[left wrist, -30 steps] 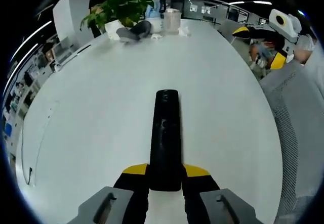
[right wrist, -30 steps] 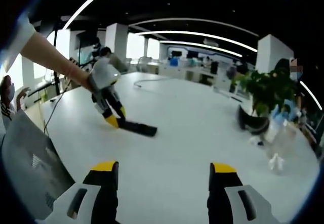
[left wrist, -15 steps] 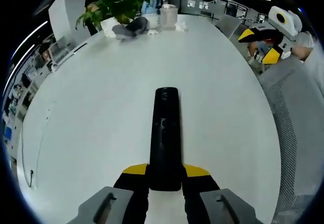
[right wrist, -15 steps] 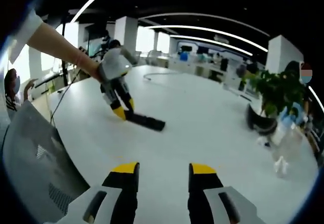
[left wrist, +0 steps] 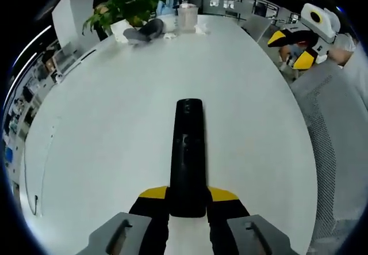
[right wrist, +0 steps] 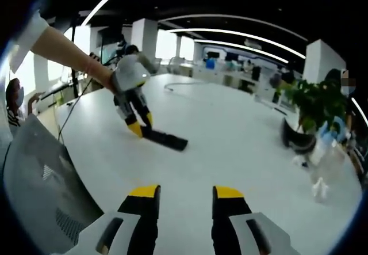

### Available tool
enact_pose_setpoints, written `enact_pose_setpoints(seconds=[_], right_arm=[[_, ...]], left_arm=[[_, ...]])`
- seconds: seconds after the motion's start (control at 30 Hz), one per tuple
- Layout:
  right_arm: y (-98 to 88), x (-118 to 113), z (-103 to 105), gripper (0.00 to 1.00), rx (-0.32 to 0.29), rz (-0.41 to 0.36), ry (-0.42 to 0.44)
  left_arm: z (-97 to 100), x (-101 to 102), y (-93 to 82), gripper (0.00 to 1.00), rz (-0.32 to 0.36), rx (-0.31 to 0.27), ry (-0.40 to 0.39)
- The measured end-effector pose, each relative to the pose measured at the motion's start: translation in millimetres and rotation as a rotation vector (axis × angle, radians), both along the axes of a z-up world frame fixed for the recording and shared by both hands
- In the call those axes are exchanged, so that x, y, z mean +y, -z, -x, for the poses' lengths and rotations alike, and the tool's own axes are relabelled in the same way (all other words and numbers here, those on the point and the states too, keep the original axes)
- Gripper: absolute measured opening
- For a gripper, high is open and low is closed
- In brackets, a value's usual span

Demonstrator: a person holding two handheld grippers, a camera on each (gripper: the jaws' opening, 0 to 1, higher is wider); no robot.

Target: Press the specified remote control buttons in sequence, fully releasing each button before pressing the next.

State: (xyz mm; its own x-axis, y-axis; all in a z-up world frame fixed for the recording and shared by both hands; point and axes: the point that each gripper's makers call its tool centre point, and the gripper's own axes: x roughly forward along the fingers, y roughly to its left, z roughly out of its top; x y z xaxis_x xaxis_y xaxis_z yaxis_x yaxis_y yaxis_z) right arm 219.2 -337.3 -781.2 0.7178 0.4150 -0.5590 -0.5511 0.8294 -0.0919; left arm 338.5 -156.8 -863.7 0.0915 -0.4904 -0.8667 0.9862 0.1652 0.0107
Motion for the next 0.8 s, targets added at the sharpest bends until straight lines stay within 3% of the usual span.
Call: enact_pose_setpoints(seconds=[0.8], right_arm=[[4.2, 0, 2, 0.33, 0.015, 0.023, -0.012]], left_arm=[[13.3, 1, 0.2, 0.24, -0.015, 0.0, 0.029]])
